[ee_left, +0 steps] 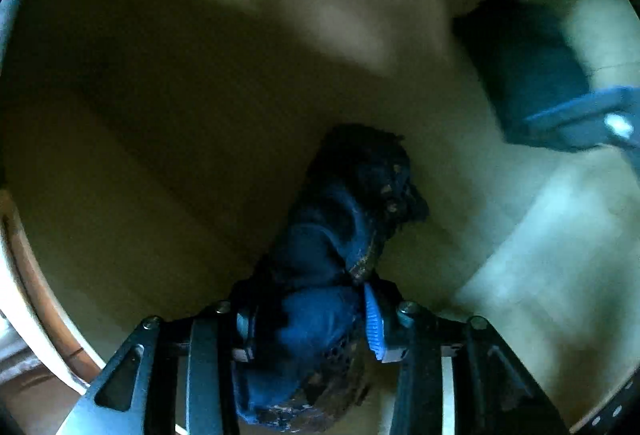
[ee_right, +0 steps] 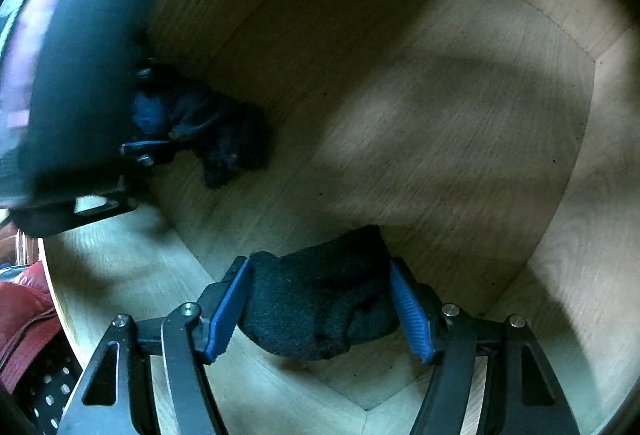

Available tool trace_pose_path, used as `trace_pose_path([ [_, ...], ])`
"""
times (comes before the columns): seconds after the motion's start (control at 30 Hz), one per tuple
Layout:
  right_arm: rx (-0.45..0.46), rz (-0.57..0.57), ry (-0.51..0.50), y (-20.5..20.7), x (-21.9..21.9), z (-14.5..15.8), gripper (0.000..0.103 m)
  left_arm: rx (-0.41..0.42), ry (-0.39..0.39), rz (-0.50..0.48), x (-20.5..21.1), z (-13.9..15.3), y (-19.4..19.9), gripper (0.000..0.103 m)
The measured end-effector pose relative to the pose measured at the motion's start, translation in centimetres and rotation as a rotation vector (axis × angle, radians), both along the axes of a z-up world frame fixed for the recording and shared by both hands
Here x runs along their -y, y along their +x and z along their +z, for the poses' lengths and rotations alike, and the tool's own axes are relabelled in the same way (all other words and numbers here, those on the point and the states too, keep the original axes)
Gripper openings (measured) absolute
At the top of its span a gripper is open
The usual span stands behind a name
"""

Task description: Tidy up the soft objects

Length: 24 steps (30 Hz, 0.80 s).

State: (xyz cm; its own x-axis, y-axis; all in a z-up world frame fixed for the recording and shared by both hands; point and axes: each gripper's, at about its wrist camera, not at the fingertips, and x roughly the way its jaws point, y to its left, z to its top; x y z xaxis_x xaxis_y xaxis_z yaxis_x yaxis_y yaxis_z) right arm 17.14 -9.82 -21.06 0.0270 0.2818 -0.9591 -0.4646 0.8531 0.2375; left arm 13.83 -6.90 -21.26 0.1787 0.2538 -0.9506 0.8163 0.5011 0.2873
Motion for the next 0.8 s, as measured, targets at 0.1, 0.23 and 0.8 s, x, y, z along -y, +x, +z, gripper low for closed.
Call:
trace_pose_path([
  [0.1, -0.001, 0.0, 0.0, 0.0, 0.2, -0.1, 0.07, 0.016, -0.099, 0.038, -0.8, 1.8, -0.8, 0.039],
  [0.23, -0.001, 0.001, -0.001, 0.0, 0.2, -0.1, 0.07, 0.026, -0.225, 0.082, -1.6, 3.6, -1.7, 0.039],
  [0.8, -0.005, 0.003, -0.007, 0.1, 0.3, -0.3, 0.07, 0.052, -0.65, 0.197, -6.6, 15.7, -3.7, 0.038],
])
